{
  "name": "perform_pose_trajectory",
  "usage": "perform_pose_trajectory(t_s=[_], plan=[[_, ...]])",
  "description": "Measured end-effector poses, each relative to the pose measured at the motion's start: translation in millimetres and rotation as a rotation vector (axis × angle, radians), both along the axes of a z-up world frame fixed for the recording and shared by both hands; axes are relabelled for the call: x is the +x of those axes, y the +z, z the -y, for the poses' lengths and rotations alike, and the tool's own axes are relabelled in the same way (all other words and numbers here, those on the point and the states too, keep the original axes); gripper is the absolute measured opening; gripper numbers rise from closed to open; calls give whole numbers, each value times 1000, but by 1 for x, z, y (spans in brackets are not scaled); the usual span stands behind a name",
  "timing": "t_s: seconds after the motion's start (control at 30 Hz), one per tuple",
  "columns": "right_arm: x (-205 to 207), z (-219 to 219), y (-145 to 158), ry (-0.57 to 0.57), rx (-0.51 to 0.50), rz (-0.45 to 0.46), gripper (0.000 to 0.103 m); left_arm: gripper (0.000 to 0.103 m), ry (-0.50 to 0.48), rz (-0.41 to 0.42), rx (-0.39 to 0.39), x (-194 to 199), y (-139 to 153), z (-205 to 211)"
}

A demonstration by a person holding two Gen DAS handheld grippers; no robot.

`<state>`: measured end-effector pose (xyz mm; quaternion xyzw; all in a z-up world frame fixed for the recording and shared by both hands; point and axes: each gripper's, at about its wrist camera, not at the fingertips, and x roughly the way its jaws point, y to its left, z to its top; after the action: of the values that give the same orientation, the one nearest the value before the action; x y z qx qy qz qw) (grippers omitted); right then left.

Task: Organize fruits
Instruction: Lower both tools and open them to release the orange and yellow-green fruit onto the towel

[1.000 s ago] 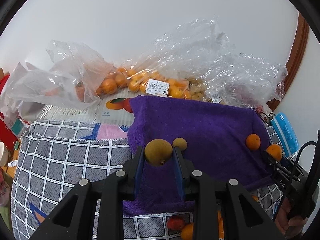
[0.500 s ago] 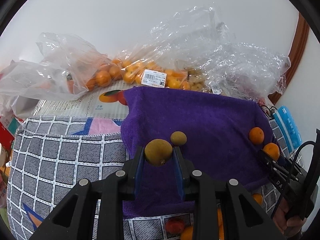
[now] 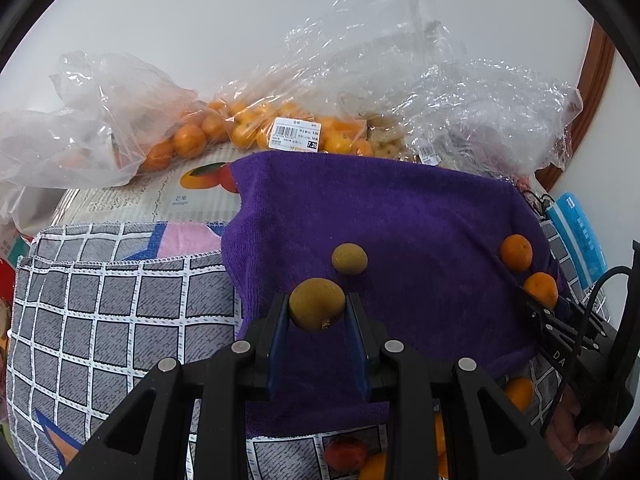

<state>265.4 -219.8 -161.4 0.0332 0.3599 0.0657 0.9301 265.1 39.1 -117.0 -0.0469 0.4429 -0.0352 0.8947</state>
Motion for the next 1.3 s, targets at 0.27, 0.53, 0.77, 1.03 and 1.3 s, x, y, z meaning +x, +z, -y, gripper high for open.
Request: perform_pose_trajectory(t_s=[0.27, 0.53, 0.77, 1.03, 1.3], plan=[[2, -2, -1, 4, -15, -9, 43, 27, -11, -28, 1, 2, -8, 0], [3, -5, -3, 11, -30, -11, 43, 27, -17, -45, -4, 5, -13, -1], [3, -7, -4, 20, -41, -17, 43, 27, -27, -56, 1, 5, -16, 1], [2, -6, -4, 22, -43, -24, 43, 27, -32, -61, 5, 6, -16, 1], [-4, -7, -1, 29, -50, -11, 44, 27, -43, -65, 6, 4, -16, 4]])
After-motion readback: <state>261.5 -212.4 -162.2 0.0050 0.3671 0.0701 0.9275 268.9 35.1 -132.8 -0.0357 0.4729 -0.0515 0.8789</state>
